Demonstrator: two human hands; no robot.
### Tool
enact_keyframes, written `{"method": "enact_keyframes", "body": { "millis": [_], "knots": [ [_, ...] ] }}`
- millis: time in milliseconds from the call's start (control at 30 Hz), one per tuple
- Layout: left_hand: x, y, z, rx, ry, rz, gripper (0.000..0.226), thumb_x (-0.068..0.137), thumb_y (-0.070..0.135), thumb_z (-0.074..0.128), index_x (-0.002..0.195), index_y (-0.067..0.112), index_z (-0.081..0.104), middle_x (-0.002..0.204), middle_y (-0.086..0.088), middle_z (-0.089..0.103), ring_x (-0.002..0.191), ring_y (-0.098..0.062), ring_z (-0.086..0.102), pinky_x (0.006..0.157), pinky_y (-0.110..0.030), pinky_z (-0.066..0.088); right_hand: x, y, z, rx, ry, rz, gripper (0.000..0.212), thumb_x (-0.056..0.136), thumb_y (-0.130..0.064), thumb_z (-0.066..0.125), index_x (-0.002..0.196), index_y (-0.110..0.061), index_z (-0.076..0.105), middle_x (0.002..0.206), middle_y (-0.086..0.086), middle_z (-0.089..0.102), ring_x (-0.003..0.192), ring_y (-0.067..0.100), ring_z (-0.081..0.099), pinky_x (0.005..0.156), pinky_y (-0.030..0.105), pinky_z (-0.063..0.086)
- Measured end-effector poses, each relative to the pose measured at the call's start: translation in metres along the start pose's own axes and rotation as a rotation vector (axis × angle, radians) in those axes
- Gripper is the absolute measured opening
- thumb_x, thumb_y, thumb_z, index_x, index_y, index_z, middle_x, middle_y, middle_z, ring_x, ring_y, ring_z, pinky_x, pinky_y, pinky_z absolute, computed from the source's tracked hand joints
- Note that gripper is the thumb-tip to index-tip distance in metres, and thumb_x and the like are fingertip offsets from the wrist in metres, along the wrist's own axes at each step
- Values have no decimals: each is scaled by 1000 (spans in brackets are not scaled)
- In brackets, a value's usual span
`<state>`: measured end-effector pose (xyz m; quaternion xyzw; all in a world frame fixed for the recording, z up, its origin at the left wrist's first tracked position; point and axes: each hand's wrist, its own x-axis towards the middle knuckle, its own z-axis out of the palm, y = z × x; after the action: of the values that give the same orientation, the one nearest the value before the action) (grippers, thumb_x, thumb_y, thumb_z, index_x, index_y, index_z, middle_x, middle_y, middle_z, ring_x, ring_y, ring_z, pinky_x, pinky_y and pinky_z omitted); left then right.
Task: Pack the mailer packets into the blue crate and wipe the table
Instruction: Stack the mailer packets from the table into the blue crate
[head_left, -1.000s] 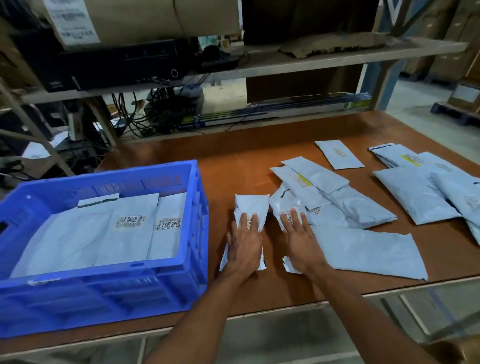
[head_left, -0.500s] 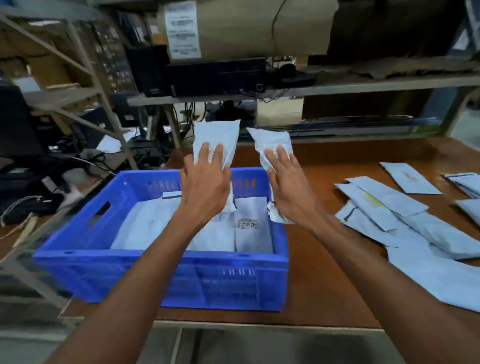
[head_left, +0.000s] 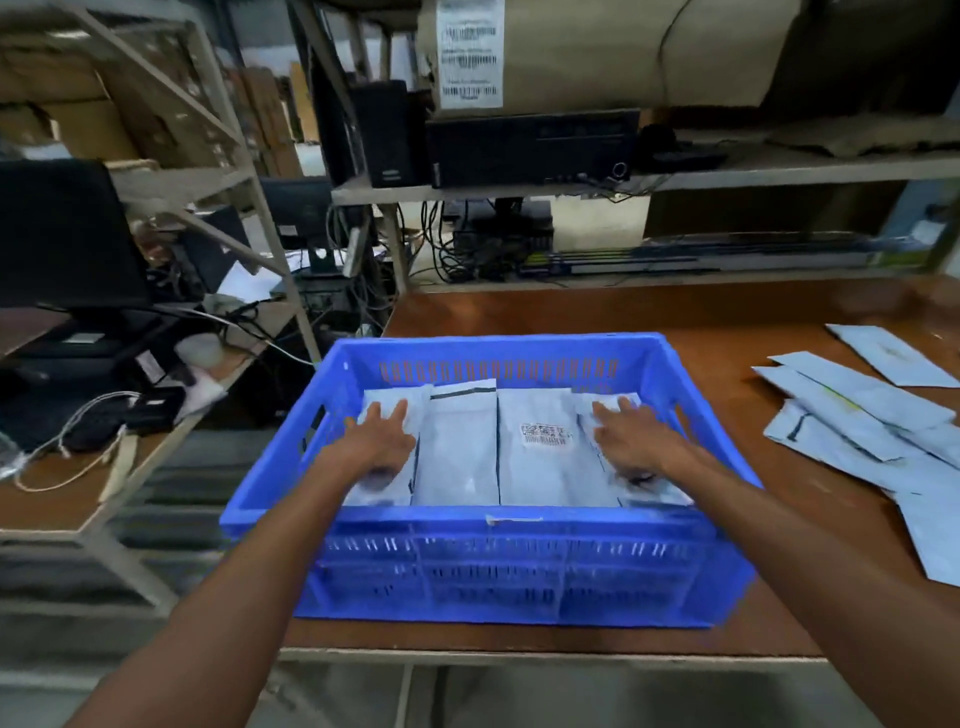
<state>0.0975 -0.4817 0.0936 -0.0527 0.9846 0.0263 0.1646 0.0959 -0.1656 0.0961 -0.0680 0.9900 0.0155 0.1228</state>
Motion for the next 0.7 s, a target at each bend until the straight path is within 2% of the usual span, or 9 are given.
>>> {"method": "enact_keyframes", "body": {
  "millis": [100,167,300,467,500,567,633,700],
  "knots": [
    [9,-7,-1,-4,-210,48,78,102,51,36,154,29,-17,161,-13,-23,151,-33,-2,121,-47,8,-3,-3,2,-42,-177,29,55,108,-35,14,156,-13,0,164,15,-4,151,35,3,119,45,5],
    [18,-12,4,4,-274,50,83,99,58,37,153,31,-21,160,-10,-27,151,-35,-2,120,-48,8,2,1,3,1,-230,43,59,106,-41,15,157,-18,-5,163,13,-14,151,32,-6,121,47,4],
    [24,-11,8,47,-259,6,83,99,62,31,151,31,-24,159,-14,-28,150,-40,4,119,-50,9,3,1,5,14,-223,67,54,108,-27,18,156,-10,-1,162,15,-17,150,38,-4,120,50,5],
    [25,-12,6,90,-209,-25,83,98,64,29,154,27,-20,161,-15,-23,150,-40,4,120,-52,9,16,9,15,-35,-271,78,67,102,-48,20,155,-23,-12,162,14,-17,149,41,-2,119,56,8],
    [25,-9,3,91,-166,-24,81,98,63,29,155,27,-17,162,-14,-20,149,-42,4,119,-54,10,19,11,15,-43,-239,74,68,101,-50,22,156,-24,-8,163,13,-13,150,40,-2,119,57,8],
    [20,8,-8,54,-4,10,77,97,64,28,157,27,-5,164,-9,-9,147,-46,8,117,-58,16,18,16,3,-12,-60,30,68,99,-51,30,156,-23,6,164,13,2,150,36,4,118,54,11],
    [10,41,-24,-12,210,119,76,93,66,30,155,26,14,162,-7,13,144,-42,21,111,-58,27,13,29,-23,126,198,-67,58,99,-43,42,150,-18,31,157,15,28,144,34,26,116,48,25],
    [-5,92,-39,-86,394,275,63,96,56,41,149,25,30,154,-7,28,135,-40,34,104,-56,35,6,53,-52,259,390,-118,43,96,-30,51,136,-13,52,142,13,50,130,33,47,108,42,39]
  ]
}}
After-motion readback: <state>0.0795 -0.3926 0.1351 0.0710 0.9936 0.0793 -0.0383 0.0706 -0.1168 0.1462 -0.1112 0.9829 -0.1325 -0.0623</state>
